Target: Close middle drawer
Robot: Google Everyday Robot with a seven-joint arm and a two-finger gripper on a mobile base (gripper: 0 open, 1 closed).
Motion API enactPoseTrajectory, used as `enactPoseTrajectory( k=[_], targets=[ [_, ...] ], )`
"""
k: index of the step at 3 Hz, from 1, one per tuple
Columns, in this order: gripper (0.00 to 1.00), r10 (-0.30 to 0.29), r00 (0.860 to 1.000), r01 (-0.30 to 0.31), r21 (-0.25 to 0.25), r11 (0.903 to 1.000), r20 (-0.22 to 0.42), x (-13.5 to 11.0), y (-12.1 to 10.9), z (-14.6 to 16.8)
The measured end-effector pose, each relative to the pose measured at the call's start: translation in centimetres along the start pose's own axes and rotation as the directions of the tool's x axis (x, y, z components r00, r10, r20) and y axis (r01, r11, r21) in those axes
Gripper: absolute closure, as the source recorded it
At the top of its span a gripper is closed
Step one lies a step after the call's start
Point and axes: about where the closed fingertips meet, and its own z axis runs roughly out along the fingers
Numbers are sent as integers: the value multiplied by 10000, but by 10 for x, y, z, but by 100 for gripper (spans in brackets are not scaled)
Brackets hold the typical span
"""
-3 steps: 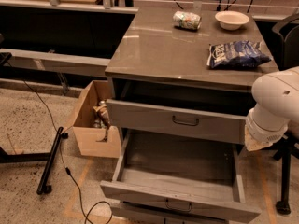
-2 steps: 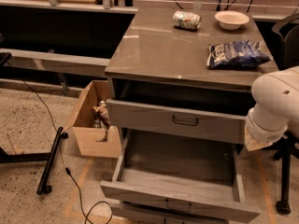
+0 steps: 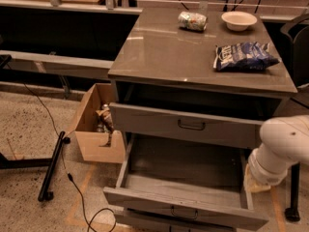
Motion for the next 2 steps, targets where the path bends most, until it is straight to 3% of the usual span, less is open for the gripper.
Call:
enactPoseTrajectory(
  k=[1,2],
  targets=[
    [100,494,9943,-536,421,9977,948,-4,17,22],
    [100,720,9888,-825,765,9937,1306,-9,33,34]
  ],
)
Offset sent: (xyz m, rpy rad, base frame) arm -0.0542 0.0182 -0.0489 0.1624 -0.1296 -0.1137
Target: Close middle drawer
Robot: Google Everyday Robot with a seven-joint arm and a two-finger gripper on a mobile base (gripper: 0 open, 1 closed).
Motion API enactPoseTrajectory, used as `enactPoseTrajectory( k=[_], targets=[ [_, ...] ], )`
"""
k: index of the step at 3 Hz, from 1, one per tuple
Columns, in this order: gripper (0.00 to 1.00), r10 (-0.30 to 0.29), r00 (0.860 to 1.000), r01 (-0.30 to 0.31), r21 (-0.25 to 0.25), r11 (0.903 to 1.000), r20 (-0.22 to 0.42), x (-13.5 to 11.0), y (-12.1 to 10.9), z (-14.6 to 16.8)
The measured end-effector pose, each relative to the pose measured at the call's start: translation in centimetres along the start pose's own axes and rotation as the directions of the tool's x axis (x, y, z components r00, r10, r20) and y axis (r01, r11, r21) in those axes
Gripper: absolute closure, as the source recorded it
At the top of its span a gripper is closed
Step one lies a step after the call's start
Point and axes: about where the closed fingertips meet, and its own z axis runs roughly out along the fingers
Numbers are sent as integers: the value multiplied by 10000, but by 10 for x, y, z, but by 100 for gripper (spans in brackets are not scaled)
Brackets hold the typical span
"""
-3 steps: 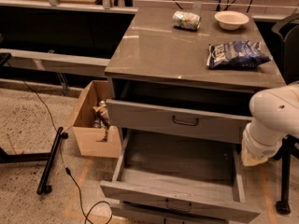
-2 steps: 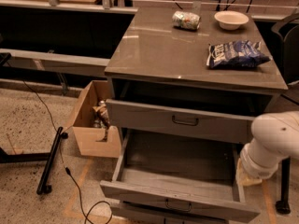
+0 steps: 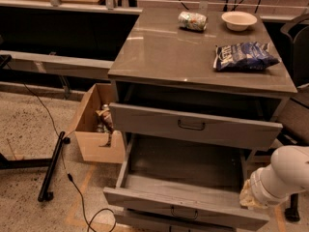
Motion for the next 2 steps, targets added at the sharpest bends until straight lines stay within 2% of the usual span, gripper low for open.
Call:
enactPoseTrajectory(
  k=[1,2],
  targets=[
    [100,228,9997,-227,74,9997,-19,-6,25,22],
    [100,669,9976,-660,493,9966,-173,-12,44,40]
  ],
)
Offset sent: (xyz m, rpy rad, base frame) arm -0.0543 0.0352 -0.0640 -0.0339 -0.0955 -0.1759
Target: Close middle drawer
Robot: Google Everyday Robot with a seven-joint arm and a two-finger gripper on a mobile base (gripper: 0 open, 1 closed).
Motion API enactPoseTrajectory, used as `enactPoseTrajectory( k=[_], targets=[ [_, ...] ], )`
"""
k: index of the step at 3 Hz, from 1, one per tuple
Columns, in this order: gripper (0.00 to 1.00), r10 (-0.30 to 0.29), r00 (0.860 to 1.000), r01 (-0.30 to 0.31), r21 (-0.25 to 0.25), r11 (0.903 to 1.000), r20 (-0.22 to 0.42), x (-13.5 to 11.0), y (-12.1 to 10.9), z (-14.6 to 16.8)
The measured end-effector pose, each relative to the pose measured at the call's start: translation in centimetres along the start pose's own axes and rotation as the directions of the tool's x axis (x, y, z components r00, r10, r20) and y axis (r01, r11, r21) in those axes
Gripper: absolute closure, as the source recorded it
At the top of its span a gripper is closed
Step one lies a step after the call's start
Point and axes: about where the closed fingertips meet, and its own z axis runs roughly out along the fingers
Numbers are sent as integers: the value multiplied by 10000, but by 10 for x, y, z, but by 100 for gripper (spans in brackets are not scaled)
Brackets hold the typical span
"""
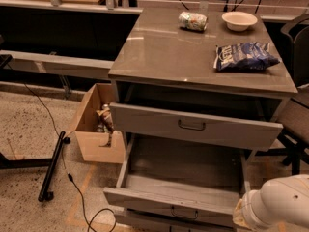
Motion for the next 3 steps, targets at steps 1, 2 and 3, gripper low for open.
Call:
enactPoseTrajectory(
  k=[1,2,3],
  targets=[
    [100,233,9997,-232,206,9995,-35,-1,4,5],
    [100,616,9981,-618,221,9978,100,8,17,20],
    [100,747,9959,-769,417,9962,516,12,31,42]
  ],
)
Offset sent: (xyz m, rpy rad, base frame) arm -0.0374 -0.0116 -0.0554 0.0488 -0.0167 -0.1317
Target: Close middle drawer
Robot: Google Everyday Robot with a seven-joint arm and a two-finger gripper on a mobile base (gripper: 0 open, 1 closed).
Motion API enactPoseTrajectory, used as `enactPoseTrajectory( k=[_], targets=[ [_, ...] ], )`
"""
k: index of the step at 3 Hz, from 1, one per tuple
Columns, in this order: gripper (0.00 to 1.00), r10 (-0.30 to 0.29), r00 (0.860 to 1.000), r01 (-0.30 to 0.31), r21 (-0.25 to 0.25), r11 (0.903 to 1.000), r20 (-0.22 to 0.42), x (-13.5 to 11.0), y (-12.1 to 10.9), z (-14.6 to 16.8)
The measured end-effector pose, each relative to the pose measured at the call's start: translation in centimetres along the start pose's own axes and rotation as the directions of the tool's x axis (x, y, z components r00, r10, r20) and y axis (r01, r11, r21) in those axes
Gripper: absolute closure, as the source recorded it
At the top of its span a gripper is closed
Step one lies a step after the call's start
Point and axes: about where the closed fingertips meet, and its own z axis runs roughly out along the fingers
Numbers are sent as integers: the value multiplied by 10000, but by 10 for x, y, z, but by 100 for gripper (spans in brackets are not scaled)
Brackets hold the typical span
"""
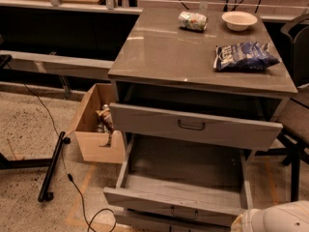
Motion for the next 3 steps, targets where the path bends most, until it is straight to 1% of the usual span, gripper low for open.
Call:
enactPoseTrajectory(
  k=[1,2,3],
  targets=[
    [100,-224,9989,202,548,9983,408,-3,-1,16],
    [100,-530,9966,455,1141,9924,636,-5,-12,30],
    [100,-714,9955,608,1583,9855,621,1,-27,41]
  ],
)
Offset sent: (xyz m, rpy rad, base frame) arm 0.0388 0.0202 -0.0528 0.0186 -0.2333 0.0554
